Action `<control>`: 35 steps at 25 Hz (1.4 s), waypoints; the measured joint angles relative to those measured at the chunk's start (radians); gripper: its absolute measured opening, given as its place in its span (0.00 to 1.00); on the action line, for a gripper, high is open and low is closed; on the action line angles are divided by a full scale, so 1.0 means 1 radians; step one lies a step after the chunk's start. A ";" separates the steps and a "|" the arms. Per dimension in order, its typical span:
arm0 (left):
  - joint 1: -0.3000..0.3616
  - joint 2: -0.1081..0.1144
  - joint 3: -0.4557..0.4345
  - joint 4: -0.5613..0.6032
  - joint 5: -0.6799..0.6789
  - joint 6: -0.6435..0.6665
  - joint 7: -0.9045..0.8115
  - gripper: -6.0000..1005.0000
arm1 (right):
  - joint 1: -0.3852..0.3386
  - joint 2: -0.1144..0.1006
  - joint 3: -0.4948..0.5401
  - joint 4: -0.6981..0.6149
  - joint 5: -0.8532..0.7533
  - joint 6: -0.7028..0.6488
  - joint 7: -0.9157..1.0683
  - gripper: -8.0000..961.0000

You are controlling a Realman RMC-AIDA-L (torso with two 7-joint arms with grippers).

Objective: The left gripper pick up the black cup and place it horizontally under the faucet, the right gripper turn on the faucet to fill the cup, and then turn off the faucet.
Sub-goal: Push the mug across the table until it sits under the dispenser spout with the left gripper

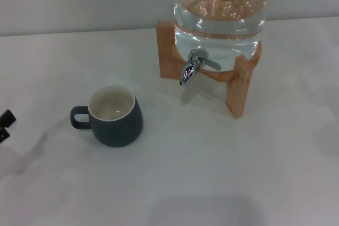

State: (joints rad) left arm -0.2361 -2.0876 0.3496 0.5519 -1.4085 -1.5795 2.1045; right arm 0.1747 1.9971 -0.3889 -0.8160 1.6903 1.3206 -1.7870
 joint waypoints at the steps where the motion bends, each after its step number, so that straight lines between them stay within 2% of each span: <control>1: 0.000 0.000 0.019 -0.001 0.000 0.021 0.008 0.89 | 0.000 0.000 0.000 0.000 0.000 0.000 0.000 0.88; 6: -0.006 0.000 0.130 -0.002 -0.006 0.129 0.014 0.89 | 0.000 -0.001 0.002 0.000 0.000 0.000 0.000 0.88; 9: -0.016 -0.001 0.165 -0.003 -0.008 0.163 0.013 0.89 | 0.001 -0.001 0.002 0.000 0.000 -0.001 0.000 0.88; 22: -0.060 0.000 0.181 -0.034 -0.003 0.201 0.014 0.89 | 0.012 0.003 0.002 0.000 0.000 -0.001 0.000 0.88; 29: -0.074 0.000 0.229 -0.040 -0.012 0.251 0.020 0.89 | 0.016 0.003 0.002 0.000 0.000 -0.002 0.000 0.88; 35: -0.076 0.001 0.230 -0.085 -0.097 0.212 0.114 0.89 | 0.019 0.004 0.004 0.001 0.000 -0.017 0.000 0.88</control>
State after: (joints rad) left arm -0.3122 -2.0862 0.5793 0.4666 -1.5059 -1.3671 2.2181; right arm 0.1932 2.0006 -0.3853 -0.8152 1.6903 1.3040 -1.7872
